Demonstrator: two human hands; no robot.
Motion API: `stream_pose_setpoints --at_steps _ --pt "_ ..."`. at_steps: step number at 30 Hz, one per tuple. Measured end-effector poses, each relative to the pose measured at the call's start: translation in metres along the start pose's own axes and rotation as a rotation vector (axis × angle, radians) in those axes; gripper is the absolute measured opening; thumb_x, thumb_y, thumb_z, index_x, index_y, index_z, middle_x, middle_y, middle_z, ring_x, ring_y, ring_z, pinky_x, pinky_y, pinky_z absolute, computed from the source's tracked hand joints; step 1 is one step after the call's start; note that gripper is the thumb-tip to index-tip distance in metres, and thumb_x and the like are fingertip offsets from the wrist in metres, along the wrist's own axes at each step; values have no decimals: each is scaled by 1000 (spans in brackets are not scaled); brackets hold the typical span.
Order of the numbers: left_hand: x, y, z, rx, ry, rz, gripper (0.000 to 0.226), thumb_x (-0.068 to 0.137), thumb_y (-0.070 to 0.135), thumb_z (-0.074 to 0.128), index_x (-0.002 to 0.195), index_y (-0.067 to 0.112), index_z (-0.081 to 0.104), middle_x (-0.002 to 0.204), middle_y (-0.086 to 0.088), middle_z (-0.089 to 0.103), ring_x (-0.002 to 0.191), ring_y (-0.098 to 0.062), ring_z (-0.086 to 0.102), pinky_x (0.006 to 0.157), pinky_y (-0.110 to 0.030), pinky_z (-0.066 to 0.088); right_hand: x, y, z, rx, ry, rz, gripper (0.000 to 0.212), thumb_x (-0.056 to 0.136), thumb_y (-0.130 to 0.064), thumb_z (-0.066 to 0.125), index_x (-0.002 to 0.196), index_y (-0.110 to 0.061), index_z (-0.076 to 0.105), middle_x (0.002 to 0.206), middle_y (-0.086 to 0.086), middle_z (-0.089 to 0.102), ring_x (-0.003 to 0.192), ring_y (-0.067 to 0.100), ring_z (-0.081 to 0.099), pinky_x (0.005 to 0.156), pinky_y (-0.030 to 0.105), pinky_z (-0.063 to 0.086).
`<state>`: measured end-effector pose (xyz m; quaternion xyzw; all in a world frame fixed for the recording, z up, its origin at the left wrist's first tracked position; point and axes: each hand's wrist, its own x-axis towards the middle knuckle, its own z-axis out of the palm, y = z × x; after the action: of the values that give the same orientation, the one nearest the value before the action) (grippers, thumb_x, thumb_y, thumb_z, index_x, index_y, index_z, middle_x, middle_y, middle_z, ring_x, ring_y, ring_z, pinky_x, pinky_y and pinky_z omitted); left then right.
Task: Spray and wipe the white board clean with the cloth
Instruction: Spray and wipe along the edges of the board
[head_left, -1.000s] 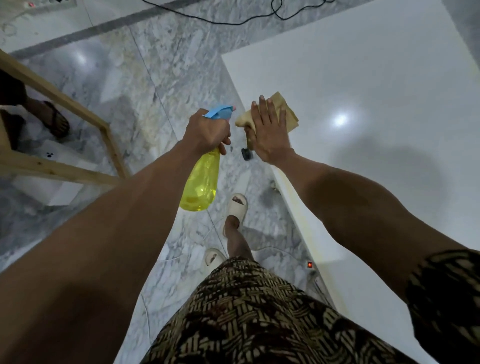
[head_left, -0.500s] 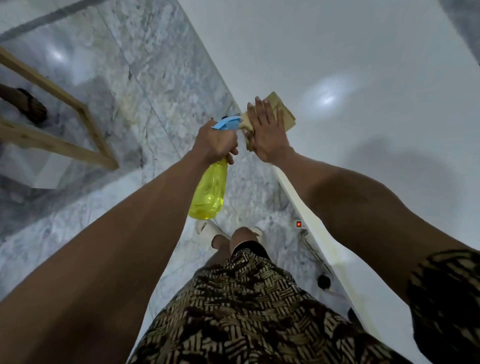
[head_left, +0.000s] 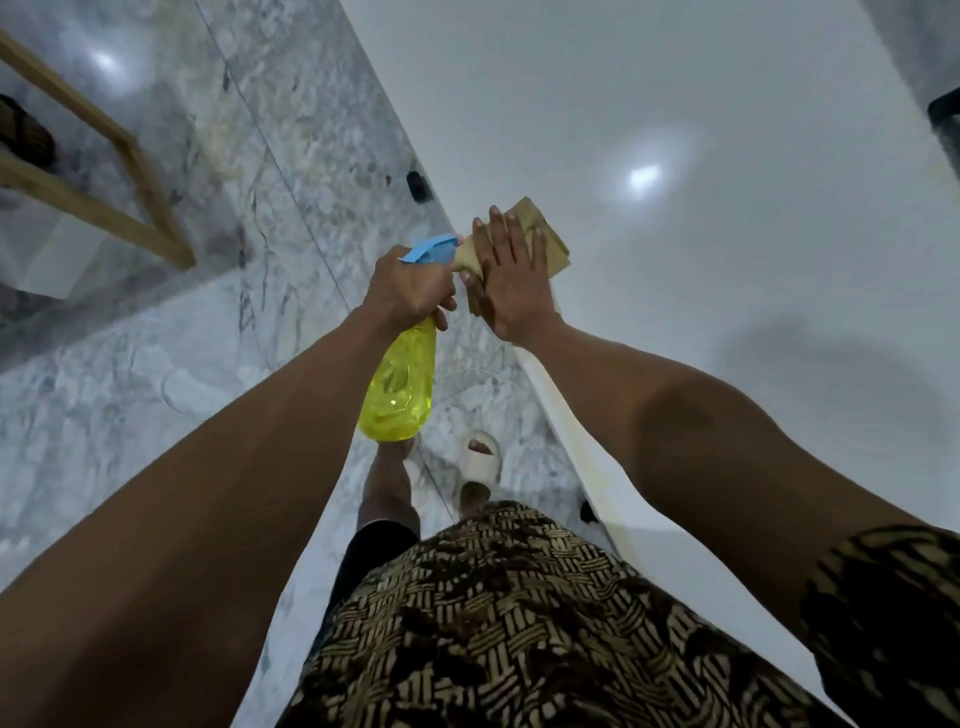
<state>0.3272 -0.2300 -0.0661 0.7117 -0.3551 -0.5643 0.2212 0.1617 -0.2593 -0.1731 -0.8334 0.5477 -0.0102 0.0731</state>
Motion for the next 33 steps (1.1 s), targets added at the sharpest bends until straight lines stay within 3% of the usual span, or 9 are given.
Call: stream_pose_setpoints --at_steps 3,6,8,13,17,21,23,27,33 --pt "-29 -13 21 10 11 -6 43 84 13 57 122 0 74 72 -13 70 71 -46 71 67 -49 62 -35 6 2 -6 6 11 65 103 -49 23 156 -11 24 163 14 20 151 33 16 120 55 13" --pt "-54 -21 40 1 10 6 38 93 4 54 124 10 74 75 -15 69 63 -35 67 59 -39 58 -69 14 3 -29 6 -4 65 104 -49 22 156 -11 22 163 14 18 151 34 14 120 55 12" --pt "-69 -28 50 -6 16 9 35 93 2 53 120 8 74 74 -15 68 60 -32 66 55 -36 57 -91 19 3 -31 -9 -23 65 104 -50 21 156 -11 20 163 15 17 151 35 13 120 56 12" --pt "-103 -49 76 20 -16 37 45 88 4 53 125 16 75 68 -12 69 60 -32 68 61 -41 60 -144 23 4 -39 14 13 65 104 -50 21 156 -9 23 162 16 20 150 35 17 119 57 15" --pt "-134 -71 101 37 -34 60 32 90 9 57 115 6 75 70 -14 67 62 -32 69 58 -40 59 -192 28 5 -30 37 18 65 104 -49 20 155 -9 24 162 16 20 151 36 16 119 58 15" --pt "-170 -96 127 62 -57 68 19 96 6 57 104 11 73 71 -15 67 47 -22 64 46 -30 55 -248 36 11 -71 52 43 65 104 -49 20 155 -10 24 162 15 20 151 35 16 119 57 15" --pt "-184 -110 140 49 -75 50 19 96 9 59 107 4 73 74 -16 69 53 -27 66 51 -34 58 -270 38 10 -68 39 51 65 104 -49 19 156 -11 23 163 15 20 151 35 15 119 57 15" --pt "-212 -133 164 86 -99 19 42 87 10 57 124 -2 72 77 -16 72 69 -40 72 68 -50 64 -317 43 12 -61 30 74 66 103 -50 15 156 -11 23 163 14 18 151 34 14 120 56 13" --pt "-261 -154 202 89 -94 12 63 69 19 52 124 -3 72 73 -14 70 74 -45 72 73 -57 63 -394 55 17 -40 72 78 62 105 -47 20 154 -10 29 161 15 24 150 35 20 118 57 17"
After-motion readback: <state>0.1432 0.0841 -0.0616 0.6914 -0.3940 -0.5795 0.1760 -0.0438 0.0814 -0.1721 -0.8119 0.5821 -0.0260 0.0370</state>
